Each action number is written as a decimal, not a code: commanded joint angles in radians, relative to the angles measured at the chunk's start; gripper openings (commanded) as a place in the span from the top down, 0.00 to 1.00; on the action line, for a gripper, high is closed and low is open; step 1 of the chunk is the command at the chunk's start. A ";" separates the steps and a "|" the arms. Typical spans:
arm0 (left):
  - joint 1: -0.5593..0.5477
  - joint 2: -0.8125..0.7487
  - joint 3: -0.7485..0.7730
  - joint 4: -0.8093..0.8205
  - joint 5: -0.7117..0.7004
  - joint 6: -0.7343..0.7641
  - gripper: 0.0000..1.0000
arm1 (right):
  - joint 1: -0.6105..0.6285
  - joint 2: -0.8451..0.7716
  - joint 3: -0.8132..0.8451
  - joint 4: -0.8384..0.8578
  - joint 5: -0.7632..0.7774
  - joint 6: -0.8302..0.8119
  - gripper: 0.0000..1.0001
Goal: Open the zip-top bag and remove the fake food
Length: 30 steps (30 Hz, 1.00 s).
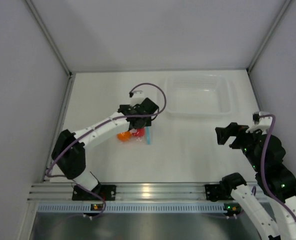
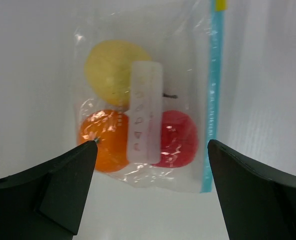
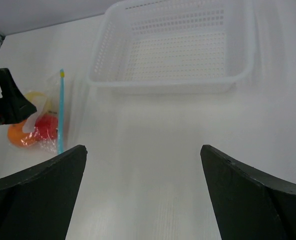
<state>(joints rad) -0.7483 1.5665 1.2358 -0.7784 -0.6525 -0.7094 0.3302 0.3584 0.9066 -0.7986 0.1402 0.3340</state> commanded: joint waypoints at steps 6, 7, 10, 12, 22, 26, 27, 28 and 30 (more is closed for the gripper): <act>-0.172 0.269 0.273 -0.025 -0.226 -0.002 0.04 | 0.007 -0.015 -0.023 0.044 0.006 0.014 0.01; -0.178 0.291 0.286 -0.044 -0.260 -0.001 0.05 | 0.007 -0.013 -0.021 0.042 0.006 0.014 0.01; -0.192 0.363 0.307 -0.044 -0.289 0.010 0.11 | 0.009 -0.019 -0.021 0.038 0.006 0.014 0.01; -0.195 0.394 0.304 -0.042 -0.315 0.011 0.15 | 0.009 -0.032 -0.028 0.039 0.002 0.016 0.01; -0.200 0.487 0.315 -0.039 -0.395 0.054 0.29 | 0.009 -0.044 -0.035 0.055 -0.025 0.025 0.01; -0.191 0.527 0.346 -0.036 -0.408 0.087 0.34 | 0.009 -0.041 -0.038 0.062 -0.033 0.023 0.01; -0.187 0.535 0.350 -0.036 -0.404 0.091 0.34 | 0.009 -0.041 -0.038 0.062 -0.036 0.025 0.01; -0.186 0.552 0.352 -0.035 -0.409 0.094 0.34 | 0.009 -0.039 -0.038 0.064 -0.037 0.026 0.01; -0.180 0.566 0.355 -0.035 -0.426 0.094 0.34 | 0.009 -0.041 -0.035 0.064 -0.044 0.025 0.01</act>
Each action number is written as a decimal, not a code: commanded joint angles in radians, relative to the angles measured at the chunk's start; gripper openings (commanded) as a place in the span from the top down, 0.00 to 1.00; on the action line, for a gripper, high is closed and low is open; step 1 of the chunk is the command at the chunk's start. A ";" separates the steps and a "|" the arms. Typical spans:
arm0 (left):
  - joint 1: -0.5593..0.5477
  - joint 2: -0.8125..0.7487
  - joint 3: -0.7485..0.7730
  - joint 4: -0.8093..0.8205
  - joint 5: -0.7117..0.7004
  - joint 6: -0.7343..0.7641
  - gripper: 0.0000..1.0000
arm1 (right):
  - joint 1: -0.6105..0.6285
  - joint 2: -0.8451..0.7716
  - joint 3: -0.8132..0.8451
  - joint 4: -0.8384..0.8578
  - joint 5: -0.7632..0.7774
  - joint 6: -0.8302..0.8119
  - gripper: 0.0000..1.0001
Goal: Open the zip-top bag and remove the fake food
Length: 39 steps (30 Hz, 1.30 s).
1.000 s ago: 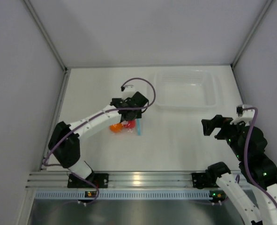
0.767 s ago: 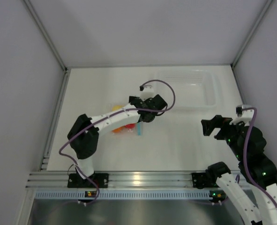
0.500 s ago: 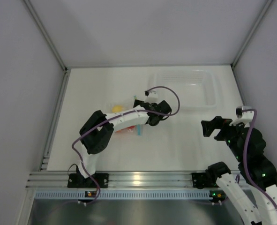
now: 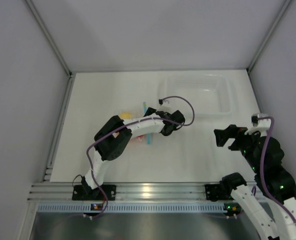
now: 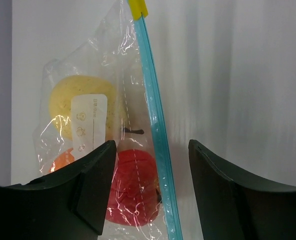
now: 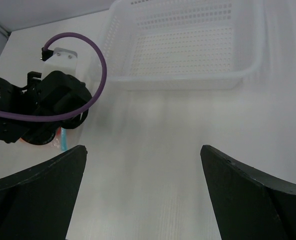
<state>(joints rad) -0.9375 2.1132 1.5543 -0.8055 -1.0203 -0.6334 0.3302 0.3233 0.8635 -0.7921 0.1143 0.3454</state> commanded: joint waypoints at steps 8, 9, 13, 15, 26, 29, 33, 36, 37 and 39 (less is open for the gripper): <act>0.026 0.048 0.029 -0.003 -0.063 0.012 0.65 | 0.009 -0.015 0.012 0.057 -0.027 0.014 0.01; 0.026 0.042 0.023 -0.003 -0.064 0.009 0.68 | 0.007 -0.018 0.011 0.056 -0.030 0.014 0.01; 0.028 -0.001 0.012 -0.003 -0.063 0.008 0.92 | 0.009 -0.017 -0.001 0.063 -0.038 0.017 0.01; 0.028 -0.019 0.012 -0.003 -0.063 0.023 1.00 | 0.009 -0.013 -0.011 0.068 -0.044 0.017 0.01; 0.081 -0.315 -0.068 0.108 0.255 0.297 1.00 | 0.009 -0.010 -0.026 0.088 -0.059 0.020 0.01; 0.082 -0.424 -0.088 0.104 0.356 0.345 1.00 | 0.007 -0.006 -0.027 0.106 -0.103 0.010 0.01; 0.082 -0.596 -0.149 0.104 0.549 0.402 1.00 | 0.007 0.011 -0.034 0.146 -0.247 -0.020 0.01; 0.082 -0.749 -0.192 0.104 0.707 0.451 1.00 | 0.009 0.031 -0.038 0.204 -0.445 -0.017 0.01; 0.082 -0.778 -0.198 0.104 0.747 0.469 1.00 | 0.009 0.036 -0.047 0.232 -0.511 -0.014 0.01; 0.082 -0.862 -0.215 0.101 0.850 0.492 1.00 | 0.009 0.045 -0.073 0.318 -0.677 0.003 0.01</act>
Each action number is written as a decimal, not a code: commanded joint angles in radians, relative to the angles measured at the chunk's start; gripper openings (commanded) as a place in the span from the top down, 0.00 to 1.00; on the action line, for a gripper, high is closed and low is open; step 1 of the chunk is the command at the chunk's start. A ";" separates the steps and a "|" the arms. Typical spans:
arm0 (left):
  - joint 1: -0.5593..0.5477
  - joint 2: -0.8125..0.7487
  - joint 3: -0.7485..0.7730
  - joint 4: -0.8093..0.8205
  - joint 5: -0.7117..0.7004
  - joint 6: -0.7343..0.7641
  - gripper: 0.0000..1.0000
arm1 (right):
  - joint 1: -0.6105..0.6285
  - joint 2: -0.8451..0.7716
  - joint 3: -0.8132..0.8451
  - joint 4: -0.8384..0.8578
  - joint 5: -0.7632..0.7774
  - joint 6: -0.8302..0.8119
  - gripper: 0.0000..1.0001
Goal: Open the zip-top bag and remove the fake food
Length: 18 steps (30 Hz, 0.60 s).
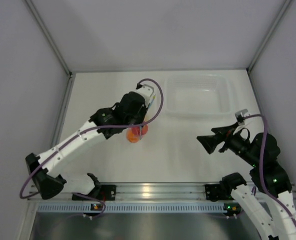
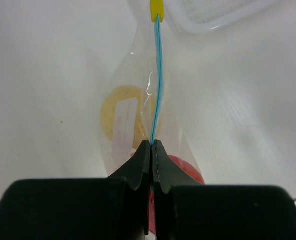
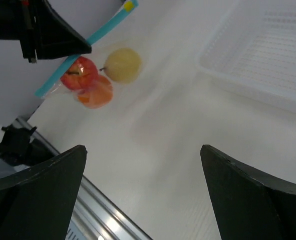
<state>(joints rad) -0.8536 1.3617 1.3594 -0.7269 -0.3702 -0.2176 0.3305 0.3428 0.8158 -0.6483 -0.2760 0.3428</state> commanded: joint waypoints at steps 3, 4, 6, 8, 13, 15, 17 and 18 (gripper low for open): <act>-0.001 -0.199 -0.046 0.021 0.379 0.130 1.00 | 0.007 0.044 -0.053 0.243 -0.446 0.019 0.01; -0.001 -0.217 -0.048 0.012 0.426 0.144 1.00 | 0.008 0.044 -0.058 0.280 -0.469 0.027 0.01; -0.001 -0.243 -0.048 -0.002 0.529 0.153 1.00 | 0.007 0.042 -0.092 0.352 -0.576 0.083 0.01; -0.001 -0.279 -0.049 -0.012 0.595 0.165 1.00 | 0.008 0.022 -0.156 0.542 -0.658 0.186 0.01; 0.002 -0.292 -0.034 -0.068 0.765 0.207 1.00 | 0.008 0.016 -0.205 0.641 -0.600 0.154 0.01; 0.008 -0.294 -0.042 -0.086 0.847 0.245 1.00 | 0.012 0.038 -0.225 0.720 -0.601 0.118 0.01; 0.013 -0.308 -0.049 -0.094 0.905 0.265 1.00 | 0.021 0.070 -0.250 0.827 -0.638 0.110 0.03; 0.014 -0.318 -0.054 -0.094 0.977 0.289 1.00 | 0.024 0.084 -0.268 0.878 -0.644 0.072 0.03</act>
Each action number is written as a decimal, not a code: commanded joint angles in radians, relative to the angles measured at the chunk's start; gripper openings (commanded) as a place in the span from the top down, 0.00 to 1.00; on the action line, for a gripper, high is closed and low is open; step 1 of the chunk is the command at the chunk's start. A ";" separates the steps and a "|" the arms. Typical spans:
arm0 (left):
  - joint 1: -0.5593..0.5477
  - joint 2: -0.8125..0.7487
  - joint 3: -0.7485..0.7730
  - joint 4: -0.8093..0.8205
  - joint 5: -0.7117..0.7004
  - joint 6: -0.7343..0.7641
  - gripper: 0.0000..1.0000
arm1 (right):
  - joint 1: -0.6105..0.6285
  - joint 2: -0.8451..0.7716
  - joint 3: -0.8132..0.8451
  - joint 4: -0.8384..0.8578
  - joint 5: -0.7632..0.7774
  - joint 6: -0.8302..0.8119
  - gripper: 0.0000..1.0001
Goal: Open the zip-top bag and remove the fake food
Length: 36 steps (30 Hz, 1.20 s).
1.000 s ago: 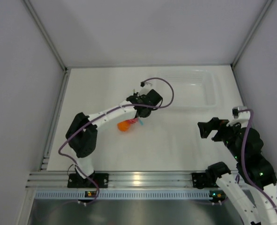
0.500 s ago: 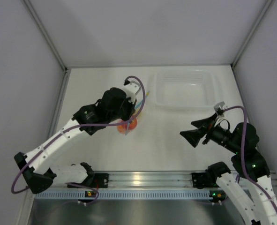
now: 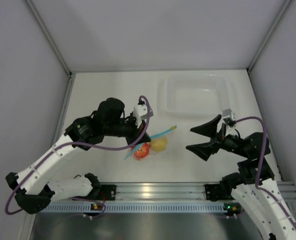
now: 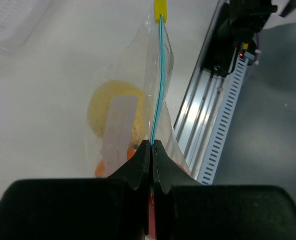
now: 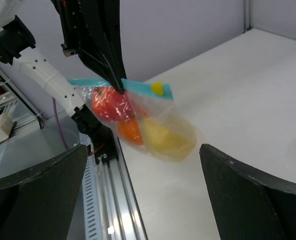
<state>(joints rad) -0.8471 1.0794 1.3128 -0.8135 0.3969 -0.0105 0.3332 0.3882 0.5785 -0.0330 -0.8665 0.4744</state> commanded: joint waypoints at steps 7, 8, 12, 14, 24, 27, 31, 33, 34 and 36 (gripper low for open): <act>0.008 -0.035 0.009 -0.006 0.350 0.096 1.00 | 0.053 0.123 -0.118 0.530 -0.113 -0.082 0.06; 0.008 -0.035 0.009 -0.006 0.358 0.095 1.00 | 0.073 0.130 -0.120 0.551 -0.132 -0.082 0.06; 0.008 -0.032 0.016 -0.006 0.410 0.101 1.00 | 0.148 0.109 -0.108 0.544 -0.155 -0.157 0.12; 0.008 -0.026 0.019 -0.004 0.443 0.104 1.00 | 0.188 0.112 -0.092 0.532 -0.175 -0.183 0.18; 0.006 -0.025 0.009 -0.004 0.487 0.115 1.00 | 0.234 0.156 -0.048 0.475 -0.177 -0.278 0.43; 0.006 -0.036 0.005 -0.004 0.484 0.113 1.00 | 0.237 0.146 -0.029 0.475 -0.198 -0.269 0.47; 0.006 -0.033 0.000 -0.004 0.488 0.113 1.00 | 0.254 0.133 -0.020 0.496 -0.220 -0.234 0.47; 0.006 -0.024 0.000 -0.004 0.497 0.116 1.00 | 0.263 0.127 -0.006 0.492 -0.226 -0.224 0.47; 0.006 -0.024 0.002 -0.004 0.496 0.118 1.00 | 0.268 0.130 -0.002 0.486 -0.230 -0.221 0.47; 0.006 -0.019 0.003 -0.006 0.494 0.116 1.00 | 0.273 0.130 0.009 0.475 -0.233 -0.226 0.49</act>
<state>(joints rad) -0.8429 1.0630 1.3052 -0.8394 0.8505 0.0818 0.5823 0.5251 0.5320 0.3889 -1.0630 0.2550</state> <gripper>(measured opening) 0.032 0.516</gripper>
